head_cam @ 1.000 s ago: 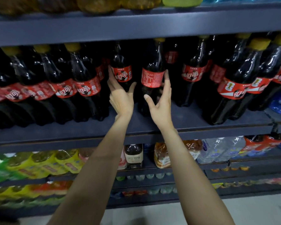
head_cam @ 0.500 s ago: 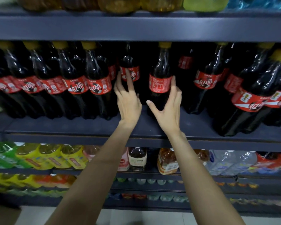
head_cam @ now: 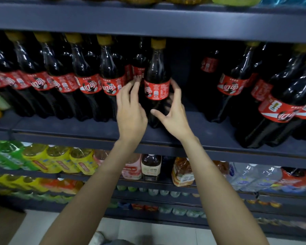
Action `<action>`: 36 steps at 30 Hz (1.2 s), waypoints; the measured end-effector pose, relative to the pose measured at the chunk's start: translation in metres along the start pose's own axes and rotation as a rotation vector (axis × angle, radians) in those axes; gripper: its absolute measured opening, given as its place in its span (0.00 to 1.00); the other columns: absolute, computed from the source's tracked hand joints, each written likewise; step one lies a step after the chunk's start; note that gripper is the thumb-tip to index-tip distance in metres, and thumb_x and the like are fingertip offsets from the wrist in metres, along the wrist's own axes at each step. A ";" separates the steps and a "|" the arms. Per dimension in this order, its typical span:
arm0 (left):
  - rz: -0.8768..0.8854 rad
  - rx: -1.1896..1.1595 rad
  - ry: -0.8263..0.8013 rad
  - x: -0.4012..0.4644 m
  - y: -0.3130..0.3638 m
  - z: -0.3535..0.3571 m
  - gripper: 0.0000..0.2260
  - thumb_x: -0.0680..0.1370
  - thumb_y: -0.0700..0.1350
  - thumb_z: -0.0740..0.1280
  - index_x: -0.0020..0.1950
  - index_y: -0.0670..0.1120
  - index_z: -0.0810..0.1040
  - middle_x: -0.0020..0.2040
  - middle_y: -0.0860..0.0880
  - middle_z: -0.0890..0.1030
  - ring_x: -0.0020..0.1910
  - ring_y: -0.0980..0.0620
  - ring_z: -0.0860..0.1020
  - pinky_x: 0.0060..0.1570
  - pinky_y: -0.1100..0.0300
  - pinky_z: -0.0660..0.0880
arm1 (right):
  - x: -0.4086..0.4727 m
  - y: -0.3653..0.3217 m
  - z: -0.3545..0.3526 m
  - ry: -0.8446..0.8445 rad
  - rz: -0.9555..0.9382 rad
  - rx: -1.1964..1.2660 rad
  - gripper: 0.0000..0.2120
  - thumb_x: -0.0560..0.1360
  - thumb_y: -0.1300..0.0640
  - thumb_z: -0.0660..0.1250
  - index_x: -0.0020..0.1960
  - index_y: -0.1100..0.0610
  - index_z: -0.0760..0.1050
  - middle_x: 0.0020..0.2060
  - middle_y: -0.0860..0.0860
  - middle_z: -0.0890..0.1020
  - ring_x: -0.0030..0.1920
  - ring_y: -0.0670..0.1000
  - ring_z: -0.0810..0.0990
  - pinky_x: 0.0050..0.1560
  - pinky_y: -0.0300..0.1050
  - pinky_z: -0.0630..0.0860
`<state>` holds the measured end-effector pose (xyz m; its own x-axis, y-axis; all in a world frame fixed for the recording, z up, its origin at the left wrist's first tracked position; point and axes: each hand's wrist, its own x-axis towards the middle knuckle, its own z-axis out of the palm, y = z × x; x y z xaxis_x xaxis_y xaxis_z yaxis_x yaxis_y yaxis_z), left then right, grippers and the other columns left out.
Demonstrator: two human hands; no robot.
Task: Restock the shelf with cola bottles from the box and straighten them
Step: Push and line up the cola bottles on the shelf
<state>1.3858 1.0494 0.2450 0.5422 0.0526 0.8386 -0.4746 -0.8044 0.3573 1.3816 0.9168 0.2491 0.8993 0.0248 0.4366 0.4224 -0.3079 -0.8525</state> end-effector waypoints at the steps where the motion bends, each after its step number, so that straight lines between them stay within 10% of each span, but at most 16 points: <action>1: 0.053 -0.014 0.029 -0.006 -0.006 -0.014 0.23 0.73 0.30 0.63 0.68 0.37 0.69 0.64 0.39 0.73 0.64 0.45 0.66 0.69 0.65 0.59 | 0.002 -0.002 0.007 -0.040 0.001 0.024 0.45 0.70 0.65 0.73 0.75 0.47 0.49 0.68 0.52 0.70 0.67 0.45 0.71 0.66 0.52 0.71; 5: 0.010 0.098 0.106 -0.015 -0.043 -0.043 0.21 0.76 0.39 0.66 0.68 0.38 0.70 0.64 0.39 0.73 0.63 0.42 0.69 0.66 0.52 0.66 | 0.008 -0.006 0.028 -0.080 -0.018 0.007 0.43 0.71 0.63 0.72 0.76 0.48 0.49 0.73 0.52 0.61 0.72 0.47 0.62 0.71 0.56 0.65; 10: -0.062 0.009 -0.121 -0.020 -0.057 -0.040 0.32 0.76 0.43 0.69 0.75 0.37 0.58 0.72 0.36 0.62 0.69 0.46 0.60 0.69 0.66 0.55 | 0.004 0.002 0.028 -0.034 -0.042 -0.193 0.40 0.75 0.55 0.68 0.77 0.45 0.46 0.66 0.51 0.63 0.64 0.45 0.64 0.65 0.47 0.68; 14: -0.084 -0.025 -0.153 -0.021 -0.054 -0.039 0.35 0.74 0.40 0.69 0.76 0.37 0.54 0.73 0.37 0.59 0.69 0.48 0.59 0.66 0.50 0.68 | 0.004 0.004 0.034 -0.037 -0.065 -0.132 0.35 0.77 0.60 0.64 0.77 0.49 0.48 0.71 0.45 0.61 0.69 0.40 0.62 0.68 0.51 0.69; 18: -0.101 -0.004 -0.161 -0.021 -0.052 -0.037 0.36 0.73 0.38 0.69 0.76 0.37 0.53 0.74 0.37 0.58 0.71 0.46 0.58 0.68 0.70 0.54 | 0.003 0.006 0.045 -0.007 -0.106 -0.122 0.33 0.78 0.60 0.62 0.77 0.53 0.49 0.75 0.48 0.59 0.73 0.47 0.60 0.70 0.55 0.65; 21: -0.145 -0.047 -0.089 -0.024 -0.042 -0.040 0.33 0.73 0.38 0.68 0.75 0.37 0.57 0.73 0.37 0.60 0.70 0.43 0.60 0.61 0.82 0.53 | -0.001 0.001 0.042 -0.030 -0.072 -0.168 0.32 0.79 0.58 0.62 0.77 0.54 0.48 0.73 0.51 0.61 0.71 0.43 0.61 0.67 0.38 0.64; 24: -0.059 -0.113 0.111 -0.029 -0.014 -0.038 0.23 0.75 0.37 0.67 0.69 0.36 0.68 0.67 0.38 0.69 0.66 0.47 0.66 0.65 0.67 0.63 | -0.015 -0.011 0.022 -0.029 -0.069 -0.229 0.29 0.80 0.54 0.61 0.77 0.53 0.52 0.72 0.51 0.62 0.71 0.46 0.62 0.62 0.27 0.60; 30: 0.143 -0.534 -0.194 -0.020 0.069 0.011 0.14 0.76 0.39 0.66 0.62 0.41 0.75 0.54 0.47 0.79 0.54 0.51 0.76 0.56 0.55 0.74 | -0.088 -0.015 -0.065 0.551 -0.185 -0.477 0.19 0.78 0.62 0.63 0.68 0.60 0.69 0.59 0.53 0.77 0.61 0.51 0.71 0.64 0.44 0.67; 33: -0.061 -0.628 -0.443 -0.008 0.107 0.051 0.27 0.74 0.45 0.71 0.71 0.45 0.65 0.62 0.48 0.72 0.59 0.55 0.72 0.60 0.59 0.70 | -0.115 -0.007 -0.104 0.962 -0.053 -0.569 0.23 0.75 0.63 0.65 0.69 0.62 0.65 0.61 0.58 0.74 0.63 0.56 0.69 0.64 0.51 0.67; 36: -0.175 -0.615 -0.498 0.004 0.135 0.089 0.42 0.69 0.49 0.76 0.76 0.47 0.55 0.69 0.42 0.65 0.66 0.46 0.68 0.66 0.50 0.68 | -0.117 -0.001 -0.131 0.978 0.095 -0.556 0.31 0.73 0.59 0.69 0.72 0.63 0.60 0.64 0.59 0.69 0.65 0.57 0.68 0.66 0.48 0.67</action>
<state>1.3858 0.8883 0.2604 0.8201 -0.2384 0.5201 -0.5721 -0.3318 0.7501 1.2607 0.7896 0.2369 0.3466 -0.7015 0.6227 0.0286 -0.6556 -0.7546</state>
